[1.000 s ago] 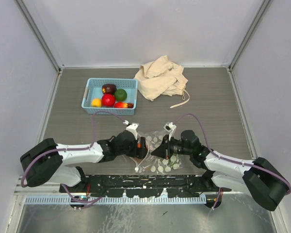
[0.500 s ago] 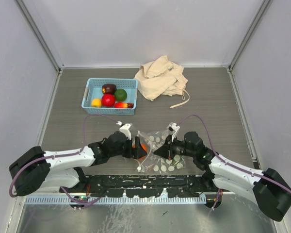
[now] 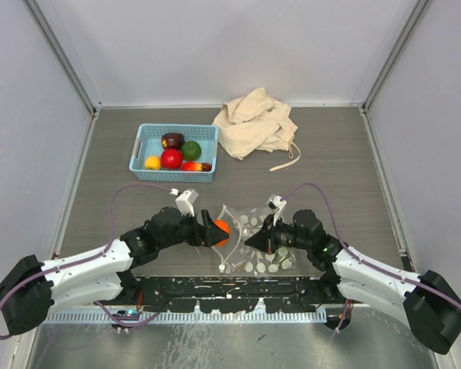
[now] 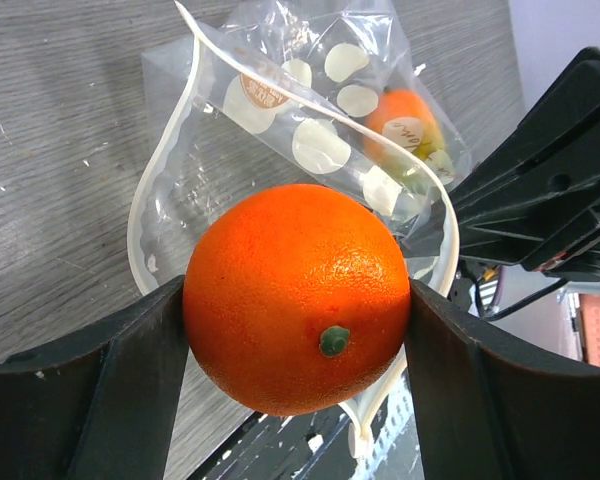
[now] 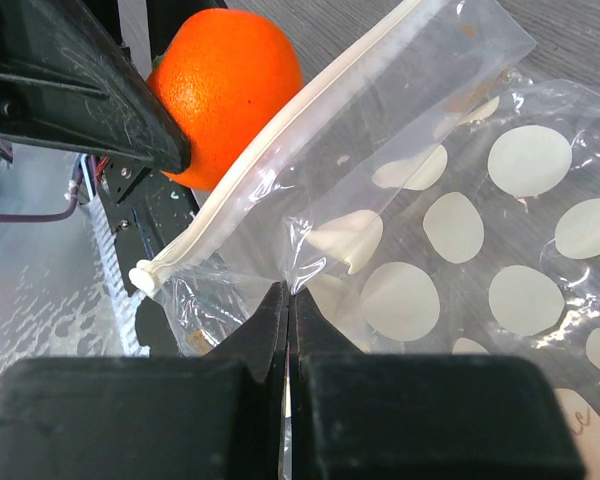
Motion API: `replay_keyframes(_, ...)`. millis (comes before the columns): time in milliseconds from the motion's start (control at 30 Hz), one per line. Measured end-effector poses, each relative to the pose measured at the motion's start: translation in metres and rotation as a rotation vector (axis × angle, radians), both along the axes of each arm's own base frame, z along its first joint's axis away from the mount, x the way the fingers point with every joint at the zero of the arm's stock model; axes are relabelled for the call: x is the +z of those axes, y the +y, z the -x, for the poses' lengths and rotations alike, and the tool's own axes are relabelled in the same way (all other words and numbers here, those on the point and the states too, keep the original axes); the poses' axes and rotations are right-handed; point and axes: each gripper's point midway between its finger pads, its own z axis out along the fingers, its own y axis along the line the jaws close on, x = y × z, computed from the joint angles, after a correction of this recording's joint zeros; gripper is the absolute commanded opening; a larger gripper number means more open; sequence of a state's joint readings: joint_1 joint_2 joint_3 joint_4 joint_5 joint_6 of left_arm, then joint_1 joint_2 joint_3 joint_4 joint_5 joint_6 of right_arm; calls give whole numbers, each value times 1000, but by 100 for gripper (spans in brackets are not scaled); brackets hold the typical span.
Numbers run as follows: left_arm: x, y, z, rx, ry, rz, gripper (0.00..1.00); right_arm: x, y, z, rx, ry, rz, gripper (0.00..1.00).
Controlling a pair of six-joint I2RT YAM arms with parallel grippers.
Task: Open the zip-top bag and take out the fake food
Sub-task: Pick up the fake fruit from the zipper food storage bag, then place the fake fruit in the bin.
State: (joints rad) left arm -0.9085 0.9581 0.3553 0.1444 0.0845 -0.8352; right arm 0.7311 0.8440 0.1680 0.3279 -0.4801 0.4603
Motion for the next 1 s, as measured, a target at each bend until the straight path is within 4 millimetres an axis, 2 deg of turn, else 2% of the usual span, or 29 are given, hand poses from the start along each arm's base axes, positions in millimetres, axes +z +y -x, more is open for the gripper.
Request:
replay_keyframes(433,20,3,-1,1,-13,67,36,4,-1,0,-3,-21,-10,1)
replay_keyframes(767,32,19,-10,43,-22,93,36,-1,-2,1,-6,-14,-3,1)
replay_keyframes(1000,26,34,-20,81,-5,66,35,-1,-3,1,-5,-14,-3,1)
